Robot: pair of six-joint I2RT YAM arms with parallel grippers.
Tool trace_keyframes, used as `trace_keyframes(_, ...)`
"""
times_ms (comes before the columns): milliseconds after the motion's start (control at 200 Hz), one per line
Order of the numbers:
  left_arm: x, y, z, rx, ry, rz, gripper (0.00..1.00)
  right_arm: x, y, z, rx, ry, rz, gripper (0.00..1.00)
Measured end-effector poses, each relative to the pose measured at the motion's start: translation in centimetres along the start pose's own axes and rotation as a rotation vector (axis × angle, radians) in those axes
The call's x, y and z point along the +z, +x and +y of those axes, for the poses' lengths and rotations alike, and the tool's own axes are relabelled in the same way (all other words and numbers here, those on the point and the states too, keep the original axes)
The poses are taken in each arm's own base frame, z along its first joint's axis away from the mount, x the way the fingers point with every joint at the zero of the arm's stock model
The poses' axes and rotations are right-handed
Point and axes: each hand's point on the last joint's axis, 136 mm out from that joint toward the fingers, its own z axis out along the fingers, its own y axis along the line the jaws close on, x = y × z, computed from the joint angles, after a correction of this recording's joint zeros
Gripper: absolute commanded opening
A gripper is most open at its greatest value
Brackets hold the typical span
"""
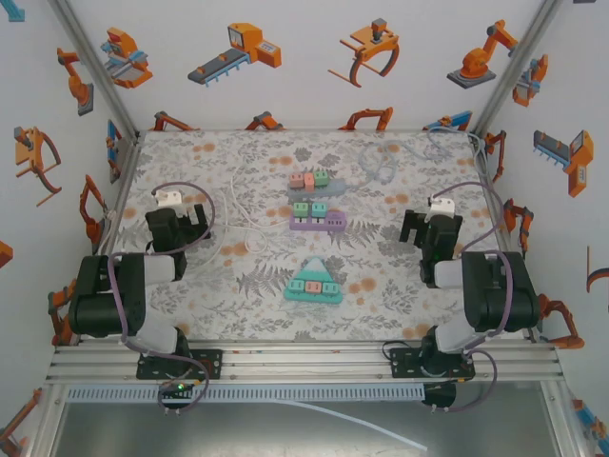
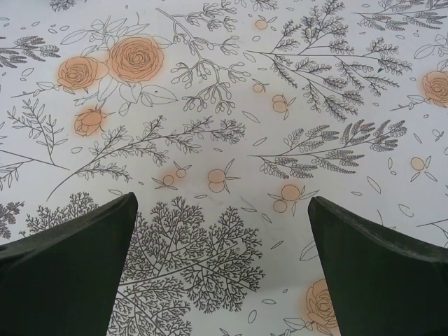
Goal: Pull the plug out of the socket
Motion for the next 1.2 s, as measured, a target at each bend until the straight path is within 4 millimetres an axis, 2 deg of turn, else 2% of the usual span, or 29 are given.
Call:
trace_keyframes(941, 0.0, -0.1, 0.1, 0.000, -0.005, -0.003, 0.97, -0.1, -0.3, 0.3, -0.006, -0.015, -0.007, 0.99)
trace_keyframes(1041, -0.4, -0.3, 0.5, 0.001, -0.032, -0.010, 0.97, -1.3, -1.9, 0.3, -0.005, -0.028, -0.043, 0.99)
trace_keyframes(1102, -1.2, -0.9, 0.7, 0.003, -0.057, -0.021, 0.97, -2.7, -3.8, 0.2, 0.004, -0.029, -0.085, 0.99)
trace_keyframes(1202, -3.4, -3.6, 0.4, 0.010, -0.088, -0.081, 0.97, -5.5, -7.4, 0.3, 0.030, -0.062, -0.170, 0.97)
